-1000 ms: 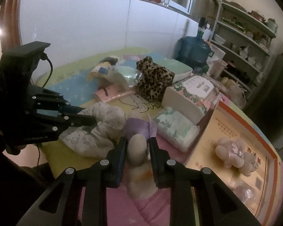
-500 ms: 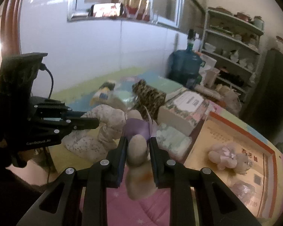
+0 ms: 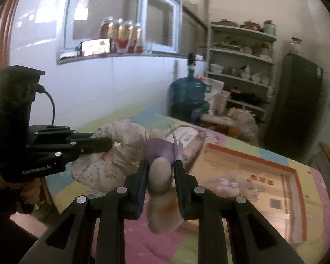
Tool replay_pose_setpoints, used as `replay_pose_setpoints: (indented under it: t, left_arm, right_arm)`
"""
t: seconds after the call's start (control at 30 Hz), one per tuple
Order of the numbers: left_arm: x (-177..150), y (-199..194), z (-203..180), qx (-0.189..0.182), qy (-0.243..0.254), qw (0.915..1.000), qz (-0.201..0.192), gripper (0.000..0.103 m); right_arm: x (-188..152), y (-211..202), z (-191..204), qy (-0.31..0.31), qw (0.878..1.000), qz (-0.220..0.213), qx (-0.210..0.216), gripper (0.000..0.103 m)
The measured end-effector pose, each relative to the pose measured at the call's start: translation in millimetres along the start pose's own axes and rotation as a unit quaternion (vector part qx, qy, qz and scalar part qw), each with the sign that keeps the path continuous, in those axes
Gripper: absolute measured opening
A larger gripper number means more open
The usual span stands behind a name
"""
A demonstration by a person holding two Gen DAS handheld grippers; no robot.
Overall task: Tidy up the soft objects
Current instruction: 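Grasp the floral scrunchie with the left gripper while the right grasps the pink plush, then carry the scrunchie and pink plush into the box and open both grippers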
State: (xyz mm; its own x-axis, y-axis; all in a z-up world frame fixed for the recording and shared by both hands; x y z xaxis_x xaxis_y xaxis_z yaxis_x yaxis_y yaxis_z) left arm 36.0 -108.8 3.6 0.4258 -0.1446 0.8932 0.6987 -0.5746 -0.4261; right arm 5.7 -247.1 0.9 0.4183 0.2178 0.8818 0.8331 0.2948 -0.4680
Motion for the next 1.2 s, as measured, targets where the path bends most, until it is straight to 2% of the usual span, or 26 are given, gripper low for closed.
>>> replay_pose_setpoints:
  t: [0.17,0.37,0.63,0.87,1.2]
  left_arm:
    - [17,14,-21,-0.021,0.009,0.9997,-0.010,0.010]
    - [30,40,-40,-0.049,0.009,0.9987,-0.005,0.010]
    - [41,71,-61,-0.063,0.017,0.9979,0.000,0.010]
    - [48,113,-83,-0.074,0.023,0.9968,0.018,0.010]
    - [39,184,-102,-0.103,0.001,0.9924,0.066,0.010]
  right_arm:
    - [1,-18,-30,0.021,0.999,-0.016,-0.033,0.024]
    - [-3,-40,-71,0.047,0.995,-0.030,-0.080,0.024]
    - [-19,-57,-116,0.074,0.990,-0.025,-0.120,0.024]
    - [-37,-57,-159,0.118,0.983,-0.015,-0.143,0.024]
    - [-67,-35,-207,0.181,0.973,0.014,-0.144,0.024]
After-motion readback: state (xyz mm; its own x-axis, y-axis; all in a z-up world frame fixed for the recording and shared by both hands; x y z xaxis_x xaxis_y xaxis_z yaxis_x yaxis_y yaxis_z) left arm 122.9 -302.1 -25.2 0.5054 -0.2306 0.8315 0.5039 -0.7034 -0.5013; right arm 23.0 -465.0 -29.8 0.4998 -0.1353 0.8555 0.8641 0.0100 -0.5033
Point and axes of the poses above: each gripper's, at about its wrist camera, not at the fingertips, and y roughly the way its jaws point, z to its left, x to its top, the point moved 5 cm from there along y, roughly the way its jaws point, and after that the axes turned 3 degrees about -x, right-handed, at the moved point
